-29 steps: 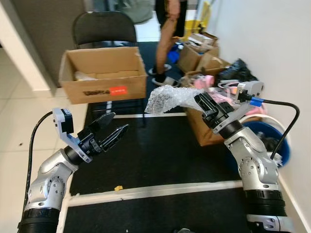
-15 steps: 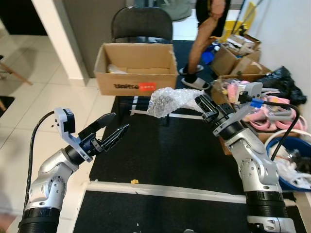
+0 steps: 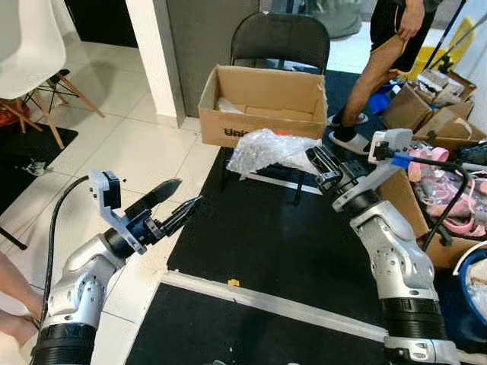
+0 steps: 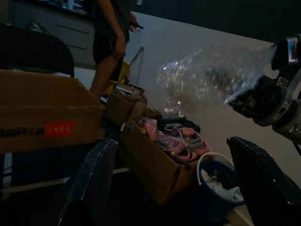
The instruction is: Picking trash to rubbish bin
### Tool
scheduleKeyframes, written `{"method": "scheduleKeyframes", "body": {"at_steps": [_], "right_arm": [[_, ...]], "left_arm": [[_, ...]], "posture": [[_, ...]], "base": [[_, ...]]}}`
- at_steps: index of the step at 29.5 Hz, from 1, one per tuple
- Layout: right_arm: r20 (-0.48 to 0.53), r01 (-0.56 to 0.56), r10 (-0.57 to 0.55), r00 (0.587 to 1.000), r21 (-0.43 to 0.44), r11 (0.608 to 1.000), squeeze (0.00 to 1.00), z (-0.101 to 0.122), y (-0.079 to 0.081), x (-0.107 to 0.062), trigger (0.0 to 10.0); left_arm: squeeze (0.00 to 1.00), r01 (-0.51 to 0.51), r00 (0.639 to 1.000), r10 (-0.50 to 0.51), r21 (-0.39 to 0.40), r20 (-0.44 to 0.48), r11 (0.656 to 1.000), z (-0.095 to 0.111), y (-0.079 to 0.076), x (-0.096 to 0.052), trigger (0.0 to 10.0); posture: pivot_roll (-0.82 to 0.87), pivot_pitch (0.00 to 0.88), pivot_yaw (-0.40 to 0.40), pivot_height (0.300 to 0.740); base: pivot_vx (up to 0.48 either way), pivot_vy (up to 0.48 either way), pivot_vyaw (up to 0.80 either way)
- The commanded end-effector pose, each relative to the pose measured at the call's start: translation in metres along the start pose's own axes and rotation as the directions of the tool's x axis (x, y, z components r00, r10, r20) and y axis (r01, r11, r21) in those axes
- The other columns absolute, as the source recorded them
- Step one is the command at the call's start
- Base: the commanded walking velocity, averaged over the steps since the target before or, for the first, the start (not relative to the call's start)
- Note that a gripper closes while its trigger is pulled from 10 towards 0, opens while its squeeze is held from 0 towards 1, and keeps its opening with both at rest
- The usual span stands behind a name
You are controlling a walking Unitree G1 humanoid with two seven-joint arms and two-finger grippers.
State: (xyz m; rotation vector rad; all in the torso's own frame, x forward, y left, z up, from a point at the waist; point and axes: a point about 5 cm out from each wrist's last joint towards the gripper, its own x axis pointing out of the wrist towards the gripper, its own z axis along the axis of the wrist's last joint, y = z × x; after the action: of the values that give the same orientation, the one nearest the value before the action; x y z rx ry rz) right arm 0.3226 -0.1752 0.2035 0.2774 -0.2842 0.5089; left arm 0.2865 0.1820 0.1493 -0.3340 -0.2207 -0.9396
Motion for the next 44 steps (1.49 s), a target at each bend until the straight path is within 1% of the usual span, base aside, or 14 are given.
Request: {"method": "scheduleKeyframes", "body": {"at_steps": [1, 18, 26, 30, 33, 37, 44], "right_arm": [[-0.004, 0.017, -0.017, 1.0, 0.005, 1.0, 0.0, -0.0013, -0.0035, -0.0046, 10.0], [-0.01, 0.02, -0.02, 1.0, 0.002, 1.0, 0.0, -0.0013, -0.0027, -0.0055, 10.0], [-0.019, 0.059, -0.059, 0.998, 0.008, 0.998, 0.0, -0.0032, -0.006, -0.0044, 10.0], [-0.034, 0.08, -0.08, 0.996, -0.008, 0.997, 0.0, -0.0042, -0.0077, -0.0026, 10.0], [-0.052, 0.077, -0.078, 0.996, -0.013, 0.997, 0.0, -0.0057, -0.007, -0.002, 10.0], [-0.046, 0.085, -0.086, 0.995, -0.01, 0.996, 0.0, -0.0053, -0.0078, -0.0019, 10.0], [-0.037, 0.084, -0.084, 0.996, -0.016, 0.996, 0.0, -0.0043, -0.0074, -0.0009, 10.0]], "left_arm": [[0.0, 0.009, 1.0, -0.009, -0.015, -0.008, 1.0, -0.0023, -0.0011, -0.0012, 10.0], [0.0, 0.008, 1.0, -0.008, -0.012, 0.007, 1.0, -0.0005, 0.001, 0.0005, 10.0], [0.0, 0.005, 1.0, -0.005, -0.002, 0.005, 1.0, 0.0037, 0.002, -0.0031, 10.0], [0.0, 0.011, 1.0, -0.011, -0.003, 0.001, 1.0, 0.0035, 0.0016, -0.0022, 10.0], [0.0, 0.017, 1.0, -0.017, -0.005, 0.001, 1.0, 0.0025, 0.0007, -0.0012, 10.0], [0.0, 0.02, 1.0, -0.02, -0.008, 0.001, 1.0, 0.0016, 0.0003, -0.0005, 10.0], [0.0, 0.022, 1.0, -0.022, -0.014, 0.0, 1.0, -0.0002, 0.0004, -0.0007, 10.0]], "posture": [[-0.01, 0.13, 0.019, 0.74], [-0.02, 0.135, 0.02, 0.74], [-0.02, 0.135, 0.02, 0.74], [-0.01, 0.135, 0.023, 0.74], [-0.01, 0.135, 0.023, 0.74], [-0.01, 0.133, 0.021, 0.74], [-0.01, 0.13, 0.016, 0.74]], "base": [[0.296, 0.0, 0.0], [0.341, 0.0, 0.0], [0.342, 0.0, 0.0], [0.342, 0.0, 0.0], [0.342, 0.0, -0.74], [0.342, 0.0, -0.78], [0.35, 0.0, 0.0]]}}
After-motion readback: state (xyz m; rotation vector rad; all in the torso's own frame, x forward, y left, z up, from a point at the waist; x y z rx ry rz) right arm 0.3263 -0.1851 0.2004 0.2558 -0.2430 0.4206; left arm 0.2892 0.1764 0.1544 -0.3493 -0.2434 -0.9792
